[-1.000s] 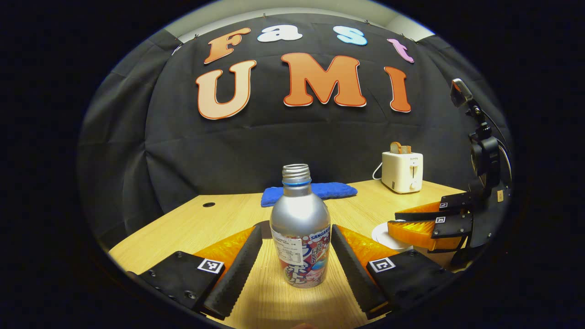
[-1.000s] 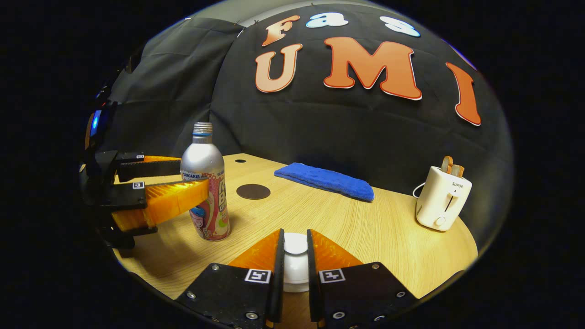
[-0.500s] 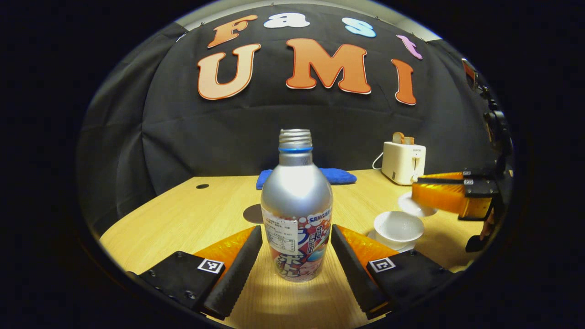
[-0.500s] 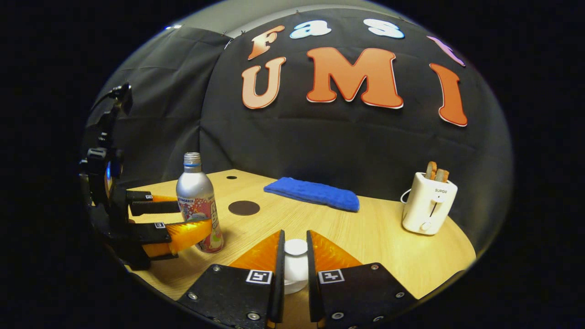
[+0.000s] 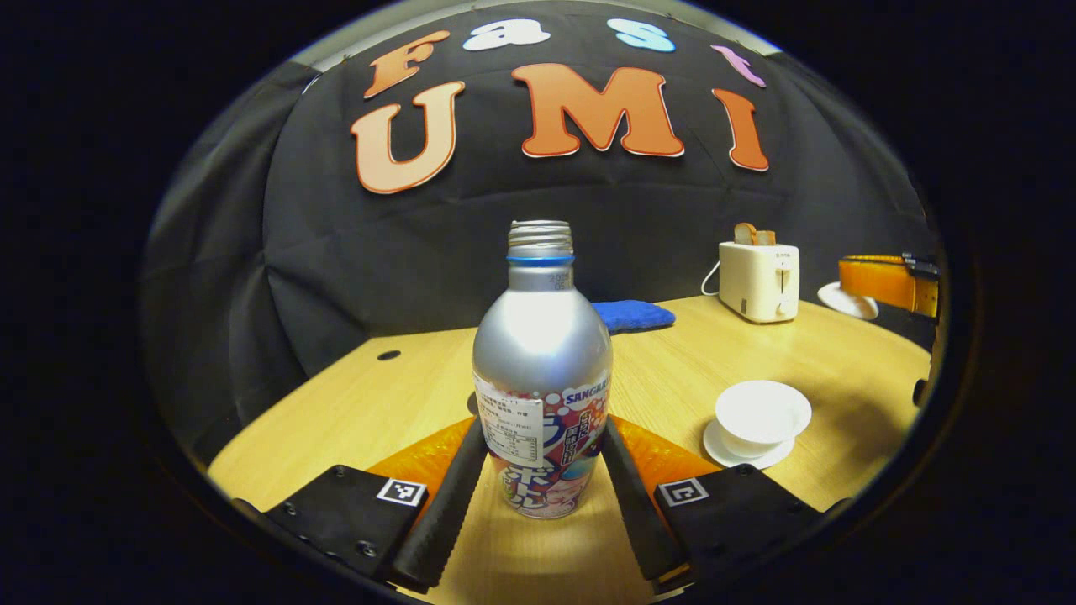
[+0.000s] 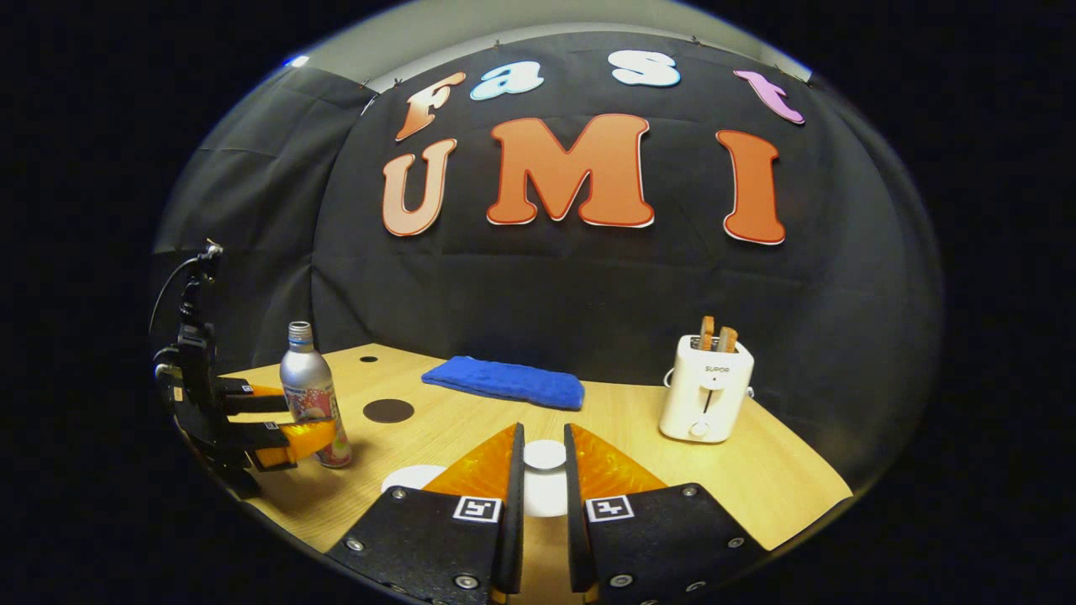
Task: Open the teacup lid with one hand, grasp the water bottle and pour water into the teacup with the other hand; after pouring, place the water bottle on the coaster and then close the teacup lid.
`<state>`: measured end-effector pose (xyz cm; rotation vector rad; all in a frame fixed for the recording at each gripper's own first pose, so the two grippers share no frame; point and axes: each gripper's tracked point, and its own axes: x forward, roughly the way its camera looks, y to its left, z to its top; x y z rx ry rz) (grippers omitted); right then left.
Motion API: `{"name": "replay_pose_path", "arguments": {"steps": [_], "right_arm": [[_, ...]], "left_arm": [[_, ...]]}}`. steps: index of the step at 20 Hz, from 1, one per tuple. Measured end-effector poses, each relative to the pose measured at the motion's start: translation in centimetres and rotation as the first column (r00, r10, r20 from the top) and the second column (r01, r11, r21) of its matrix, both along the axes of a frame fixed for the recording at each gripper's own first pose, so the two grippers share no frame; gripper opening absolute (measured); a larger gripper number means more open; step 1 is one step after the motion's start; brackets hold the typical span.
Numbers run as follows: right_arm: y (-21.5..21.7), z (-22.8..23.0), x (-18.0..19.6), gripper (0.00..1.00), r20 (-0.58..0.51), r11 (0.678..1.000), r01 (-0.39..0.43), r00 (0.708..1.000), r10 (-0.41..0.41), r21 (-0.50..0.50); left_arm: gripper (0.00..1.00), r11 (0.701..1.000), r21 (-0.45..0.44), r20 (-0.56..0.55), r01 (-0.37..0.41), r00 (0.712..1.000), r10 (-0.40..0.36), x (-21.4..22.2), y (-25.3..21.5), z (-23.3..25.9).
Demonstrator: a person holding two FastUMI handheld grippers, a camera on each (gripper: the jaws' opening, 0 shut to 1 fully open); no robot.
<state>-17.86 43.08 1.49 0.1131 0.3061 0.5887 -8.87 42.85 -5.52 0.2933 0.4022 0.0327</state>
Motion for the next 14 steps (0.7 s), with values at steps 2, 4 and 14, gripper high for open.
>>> {"name": "replay_pose_path", "arguments": {"steps": [2,4,14], "right_arm": [[-1.1,0.0,0.1,0.23,0.002,1.0,0.019,1.0,-0.019,-0.006],[-2.1,0.4,0.0,0.22,0.014,0.999,0.035,0.999,-0.035,-0.006],[-4.8,-0.5,0.2,0.22,-0.005,0.997,0.08,0.997,-0.08,-0.001]], "left_arm": [[0.86,0.997,0.079,-0.01,0.016,1.0,-0.015,0.2,0.1,0.3],[0.82,0.981,0.19,-0.022,0.041,0.999,-0.038,0.5,0.4,0.6],[0.82,0.783,0.607,-0.041,0.138,0.989,-0.142,2.2,0.5,2.1]]}}
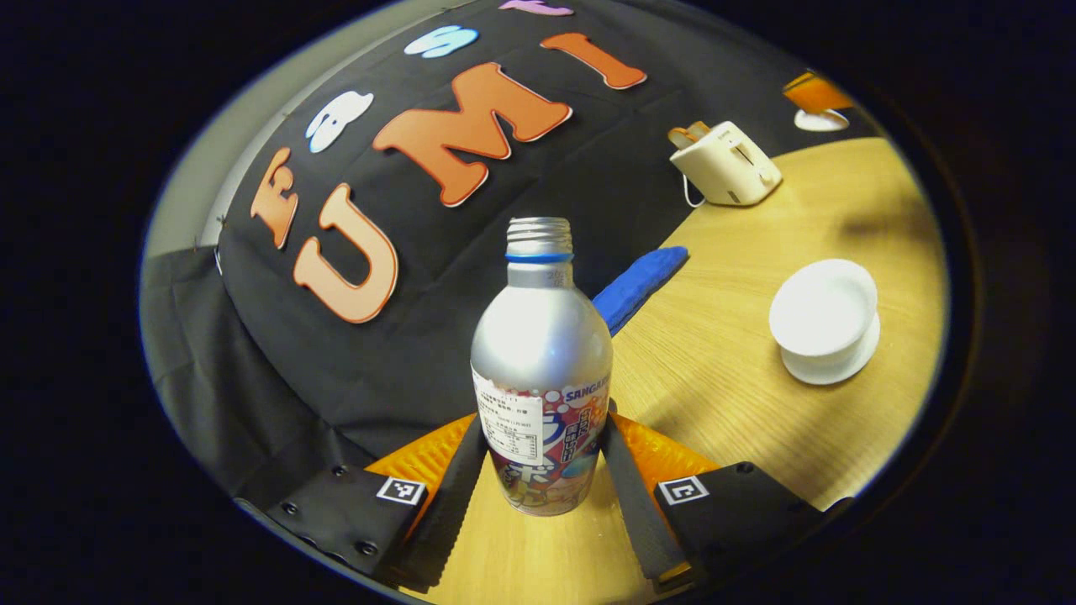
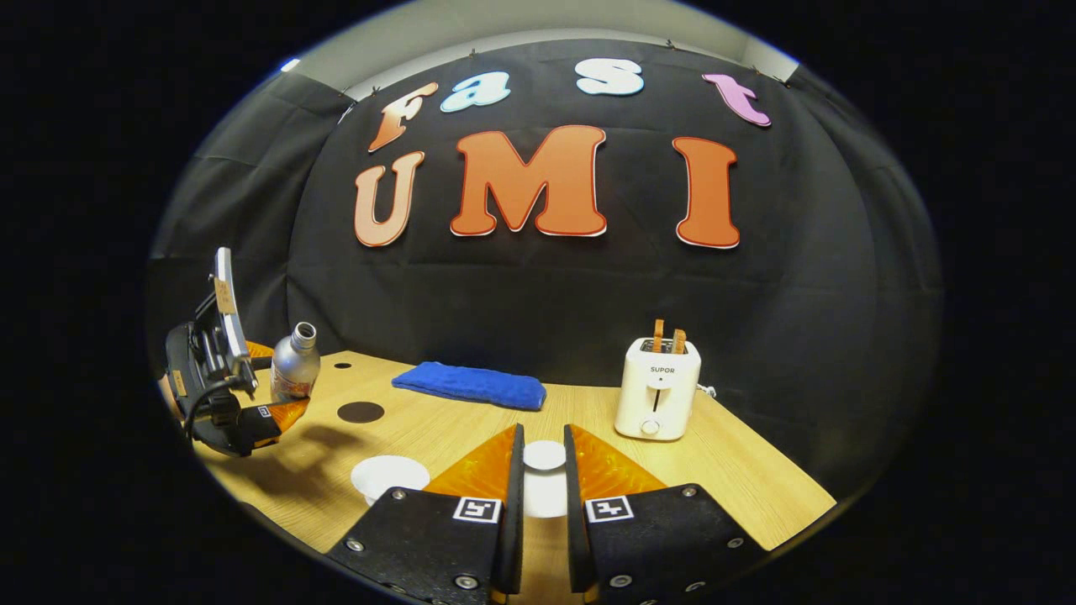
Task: Open the teacup lid with one hand, grasp the water bottle and pour water into the teacup with the other hand; after pouring, place the water bottle on the coaster and then close the teacup lid.
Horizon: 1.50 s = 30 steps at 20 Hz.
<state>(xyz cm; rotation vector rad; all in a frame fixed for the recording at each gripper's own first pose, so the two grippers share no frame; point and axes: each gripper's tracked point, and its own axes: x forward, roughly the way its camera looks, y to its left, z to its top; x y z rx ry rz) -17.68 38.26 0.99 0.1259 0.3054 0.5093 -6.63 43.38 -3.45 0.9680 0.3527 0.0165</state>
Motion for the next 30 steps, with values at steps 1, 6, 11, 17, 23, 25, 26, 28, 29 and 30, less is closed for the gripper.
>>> {"name": "replay_pose_path", "arguments": {"steps": [1,6,11,17,23,25,26,28,29,30], "right_arm": [[-0.2,-0.1,-0.1,0.22,-0.004,1.0,0.001,1.0,-0.001,-0.002],[-0.9,-0.4,-0.3,0.22,-0.006,1.0,0.009,1.0,-0.009,0.003],[-1.6,-0.7,-0.4,0.22,-0.013,1.0,0.021,1.0,-0.02,0.003],[-2.1,-0.9,-0.5,0.22,-0.023,1.0,0.025,0.999,-0.025,0.018],[-2.7,-1.1,-0.5,0.22,-0.023,0.999,0.027,0.999,-0.027,0.022],[-2.8,-1.2,-0.5,0.23,-0.025,0.999,0.028,0.999,-0.027,0.027],[-2.9,-1.2,-0.4,0.22,-0.023,0.999,0.029,0.999,-0.028,0.028],[-3.1,-1.3,-0.4,0.22,-0.024,0.999,0.026,0.999,-0.026,0.024],[-3.1,-1.4,-0.5,0.22,-0.023,0.999,0.029,0.999,-0.028,0.023],[-3.1,-1.3,-0.4,0.22,-0.021,0.999,0.026,0.999,-0.025,0.024]], "left_arm": [[0.82,0.999,0.039,0.0,0.007,1.0,-0.007,0.1,0.1,-0.1],[0.84,0.975,0.211,-0.01,0.066,0.998,-0.065,0.1,-0.2,0.3],[0.81,0.934,0.334,-0.041,0.126,0.992,-0.12,-0.1,-0.8,0.0],[0.84,0.844,0.495,-0.078,0.209,0.978,-0.196,1.0,-2.3,0.7],[0.81,0.761,0.594,-0.114,0.261,0.964,-0.241,1.0,-3.4,0.6],[0.81,0.733,0.626,-0.117,0.265,0.962,-0.247,1.1,-3.5,0.9],[0.84,0.719,0.641,-0.12,0.267,0.961,-0.25,1.1,-3.6,1.0],[0.87,0.688,0.67,-0.128,0.279,0.956,-0.263,1.0,-3.8,1.4],[0.84,0.668,0.686,-0.135,0.289,0.952,-0.274,1.1,-4.0,1.6],[0.87,0.65,0.701,-0.138,0.294,0.95,-0.28,1.2,-4.0,1.9]]}}
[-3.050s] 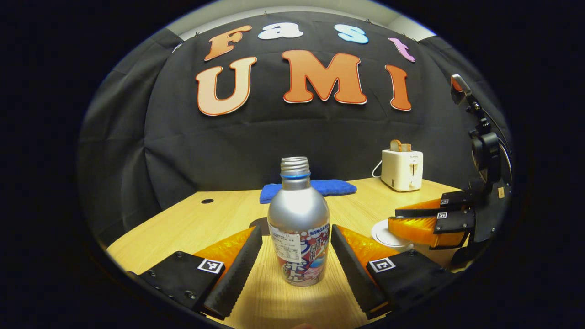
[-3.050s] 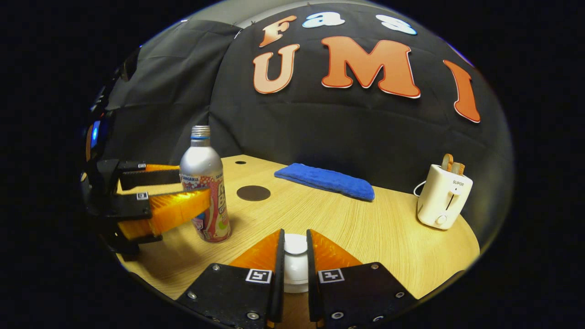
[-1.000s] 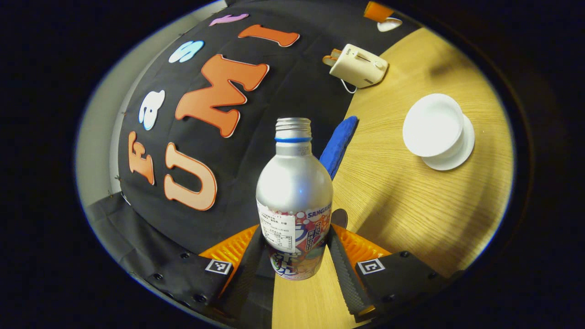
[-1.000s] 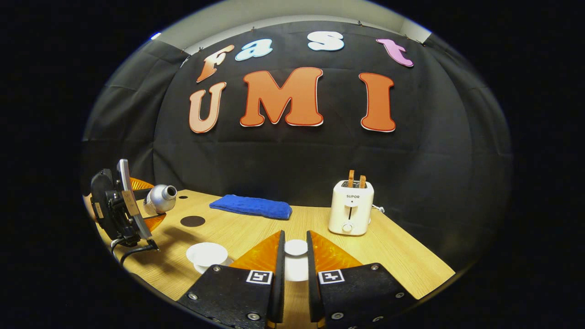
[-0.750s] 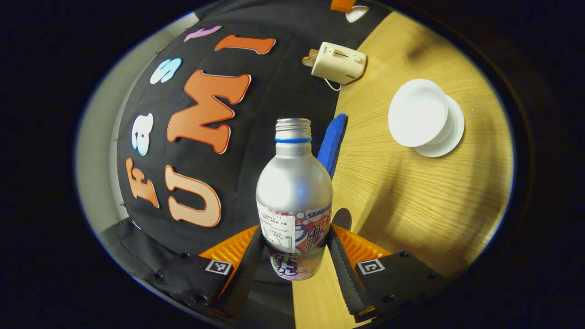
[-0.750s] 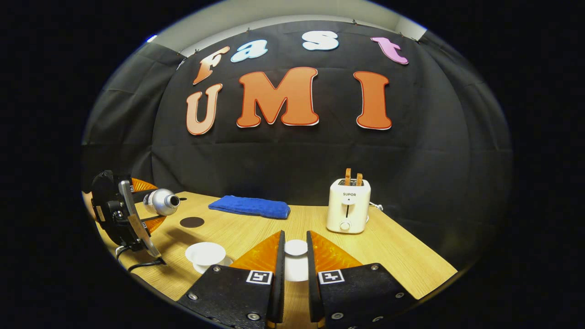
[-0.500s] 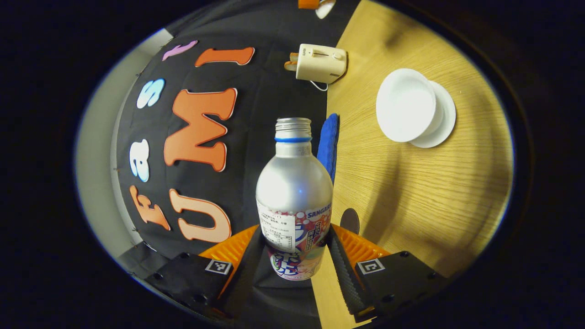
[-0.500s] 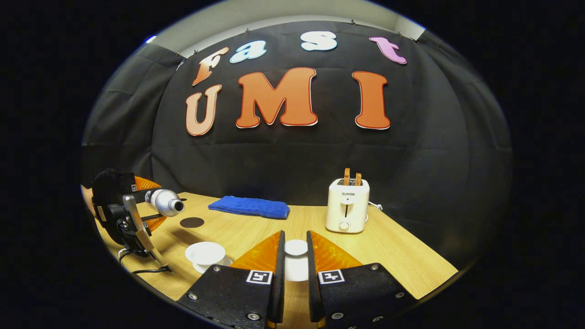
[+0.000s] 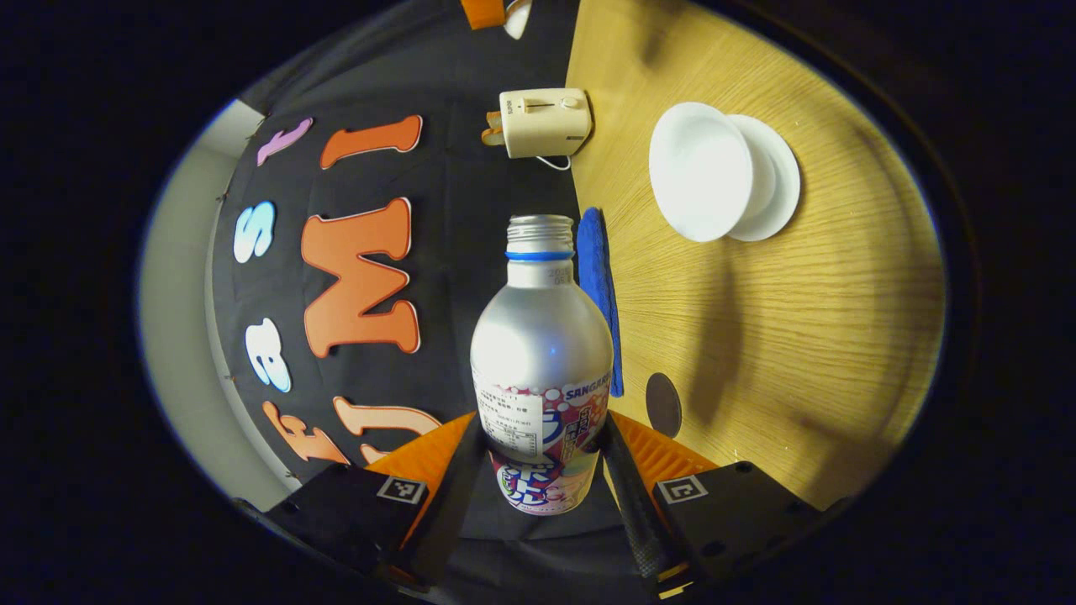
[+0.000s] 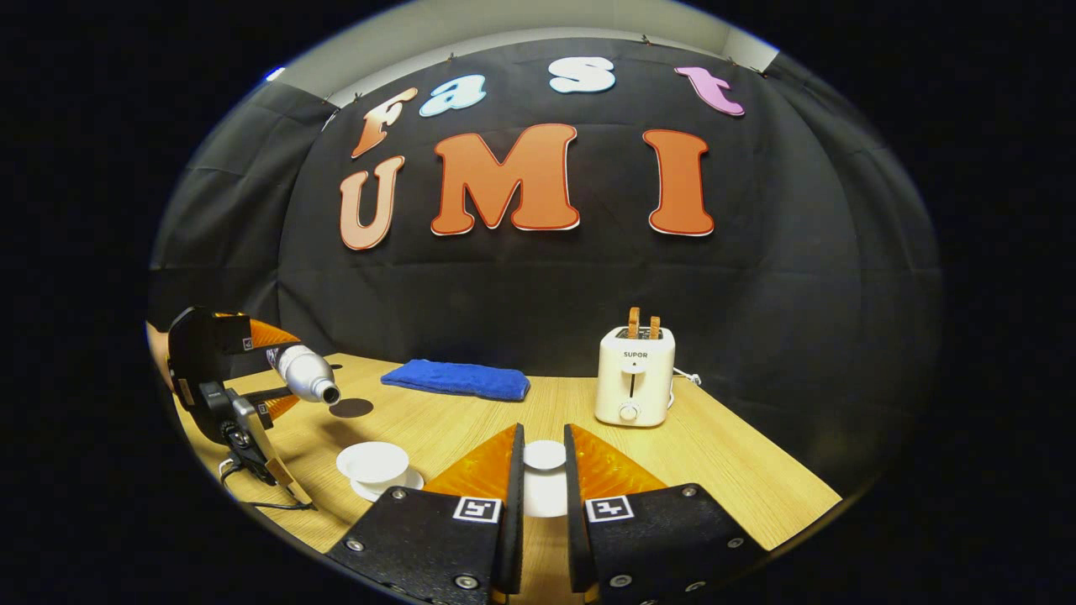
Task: Open the teacup lid with one hand, grasp the water bottle and pour water into the teacup with the other hand; after pouring, place the water bottle on the coaster and then close the teacup lid.
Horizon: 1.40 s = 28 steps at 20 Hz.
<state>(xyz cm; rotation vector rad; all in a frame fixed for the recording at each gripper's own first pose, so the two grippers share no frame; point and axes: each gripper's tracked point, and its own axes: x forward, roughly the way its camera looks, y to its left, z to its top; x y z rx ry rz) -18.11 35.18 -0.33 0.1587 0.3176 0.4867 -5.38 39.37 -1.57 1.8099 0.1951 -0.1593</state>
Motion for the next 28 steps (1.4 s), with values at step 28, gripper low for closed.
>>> {"name": "replay_pose_path", "arguments": {"steps": [28], "right_arm": [[-0.1,0.4,0.3,0.22,0.007,1.0,-0.013,1.0,0.013,0.016]], "left_arm": [[0.87,0.955,0.263,0.028,0.138,0.988,-0.15,1.5,-2.8,3.8]]}}
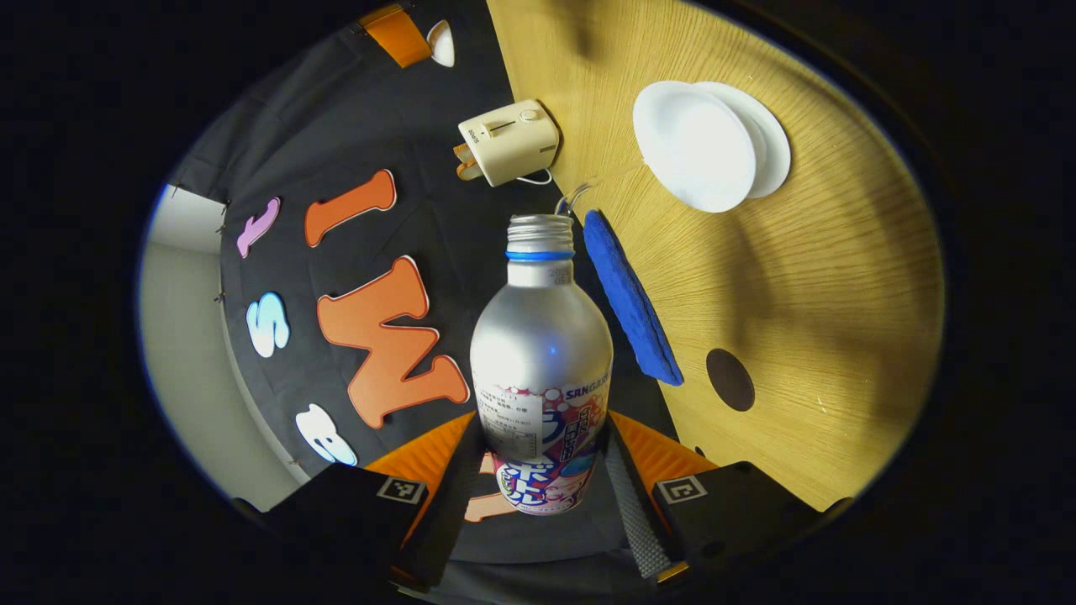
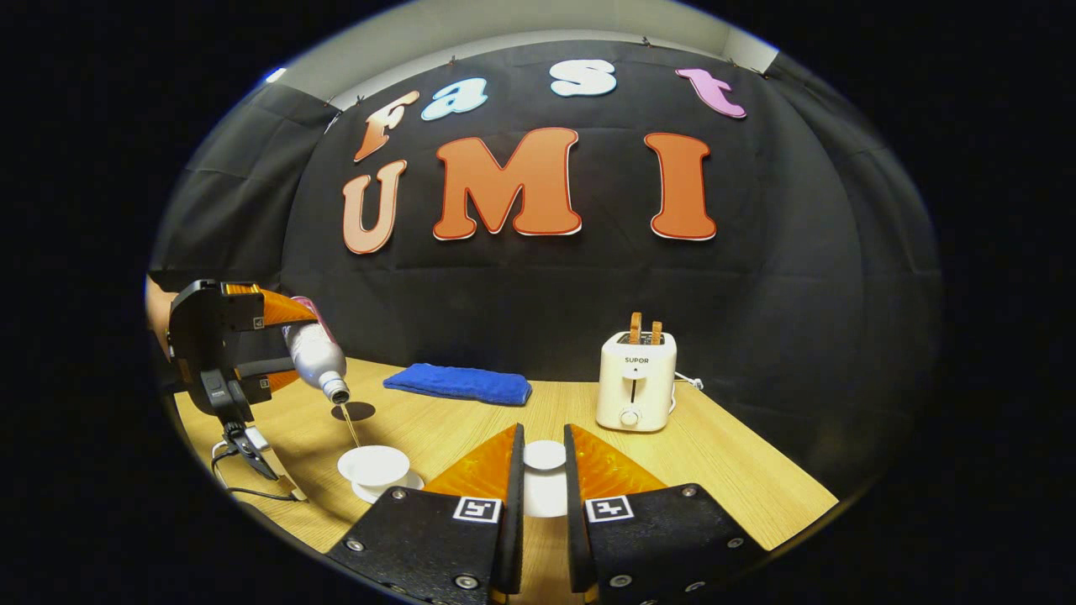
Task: Open the teacup lid with one hand, grasp the water bottle and pour water into the teacup with the other hand; after pouring, place the water bottle on the coaster and then close the teacup lid.
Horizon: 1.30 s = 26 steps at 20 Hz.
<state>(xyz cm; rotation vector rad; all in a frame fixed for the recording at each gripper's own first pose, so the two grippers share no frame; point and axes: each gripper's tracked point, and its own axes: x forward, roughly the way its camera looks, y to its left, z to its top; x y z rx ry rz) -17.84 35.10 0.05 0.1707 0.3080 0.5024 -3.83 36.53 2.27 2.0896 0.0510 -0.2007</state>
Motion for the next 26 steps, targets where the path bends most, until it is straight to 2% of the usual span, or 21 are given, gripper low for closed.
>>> {"name": "replay_pose_path", "arguments": {"steps": [1,3,4,6,9,12,22,23,24,26], "right_arm": [[0.0,0.0,0.0,0.22,-0.001,1.0,-0.001,1.0,0.001,0.002],[-0.1,-0.1,-0.1,0.22,0.0,1.0,0.0,1.0,0.0,0.0],[0.0,-0.2,0.0,0.22,-0.001,1.0,-0.004,1.0,0.004,-0.001],[0.0,-0.2,-0.2,0.22,-0.002,1.0,-0.005,1.0,0.005,-0.002],[0.0,-0.3,-0.2,0.22,-0.005,1.0,-0.004,1.0,0.004,0.001],[-0.5,-0.1,0.0,0.22,0.0,1.0,0.006,1.0,-0.006,0.007],[-0.8,-0.2,0.0,0.22,-0.002,1.0,0.004,1.0,-0.004,0.014],[-0.7,-0.2,0.0,0.22,-0.001,1.0,0.003,1.0,-0.003,0.014],[-0.6,-0.2,0.0,0.22,-0.001,1.0,0.002,1.0,-0.002,0.014],[-0.6,0.0,0.1,0.22,0.005,1.0,-0.001,1.0,0.0,0.015]], "left_arm": [[0.85,1.0,0.003,0.002,0.003,1.0,-0.003,0.0,-0.1,0.1],[0.87,1.0,0.013,0.002,0.007,1.0,-0.007,0.0,-0.2,0.2],[0.82,1.0,0.018,0.002,0.006,1.0,-0.006,0.2,-0.2,0.1],[0.87,0.999,0.032,0.004,0.009,1.0,-0.009,0.1,-0.2,0.1],[0.82,0.998,0.065,0.004,0.015,1.0,-0.015,0.3,-0.4,-0.2],[0.84,0.996,0.09,0.0,0.013,1.0,-0.013,0.4,-0.2,-0.7],[0.82,0.988,0.15,0.005,0.035,0.999,-0.037,0.7,-1.4,-0.5],[0.87,0.987,0.154,0.007,0.035,0.999,-0.037,0.6,-1.4,-0.4],[0.82,0.987,0.155,0.006,0.035,0.999,-0.037,0.6,-1.4,-0.4],[0.83,0.986,0.164,0.011,0.035,0.999,-0.038,0.6,-1.5,-0.4]]}}
